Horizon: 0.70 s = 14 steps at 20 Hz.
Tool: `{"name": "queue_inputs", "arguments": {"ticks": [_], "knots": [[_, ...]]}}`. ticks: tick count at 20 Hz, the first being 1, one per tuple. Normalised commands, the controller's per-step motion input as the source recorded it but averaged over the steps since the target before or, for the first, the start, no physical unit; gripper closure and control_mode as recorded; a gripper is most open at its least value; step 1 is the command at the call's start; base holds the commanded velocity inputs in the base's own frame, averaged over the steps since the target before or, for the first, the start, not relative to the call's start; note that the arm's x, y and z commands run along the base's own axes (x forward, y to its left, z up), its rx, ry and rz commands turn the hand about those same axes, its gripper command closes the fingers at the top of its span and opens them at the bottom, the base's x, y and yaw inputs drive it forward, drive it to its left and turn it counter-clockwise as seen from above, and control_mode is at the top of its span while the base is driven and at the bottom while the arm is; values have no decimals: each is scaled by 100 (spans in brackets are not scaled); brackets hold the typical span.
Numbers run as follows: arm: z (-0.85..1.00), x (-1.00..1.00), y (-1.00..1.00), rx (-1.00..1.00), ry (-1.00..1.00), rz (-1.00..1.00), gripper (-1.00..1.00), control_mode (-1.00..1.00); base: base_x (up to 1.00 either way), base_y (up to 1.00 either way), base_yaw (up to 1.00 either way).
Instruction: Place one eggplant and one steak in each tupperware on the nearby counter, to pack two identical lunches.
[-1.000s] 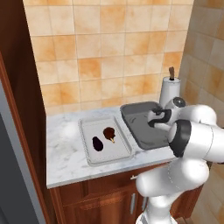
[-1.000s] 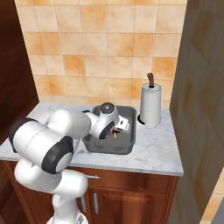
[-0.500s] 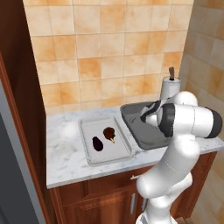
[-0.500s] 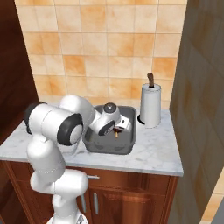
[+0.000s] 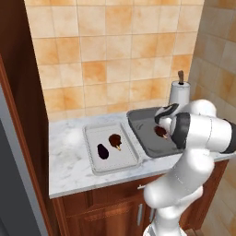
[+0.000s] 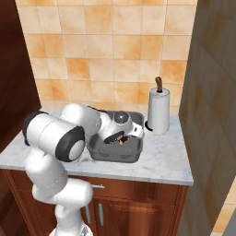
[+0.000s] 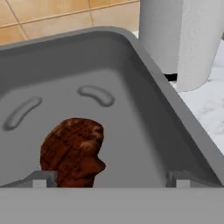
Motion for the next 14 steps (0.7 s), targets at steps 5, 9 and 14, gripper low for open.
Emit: {"name": "queue_inputs", "arguments": {"ticks": [5,9,14], "knots": [[100,-97,2,-7,0,0,-100,-100,0,0,0],[100,-28,23,-9,0,0,-100,-100,0,0,0],[100,0,59,-6,1,0,-100,-100,0,0,0]]}}
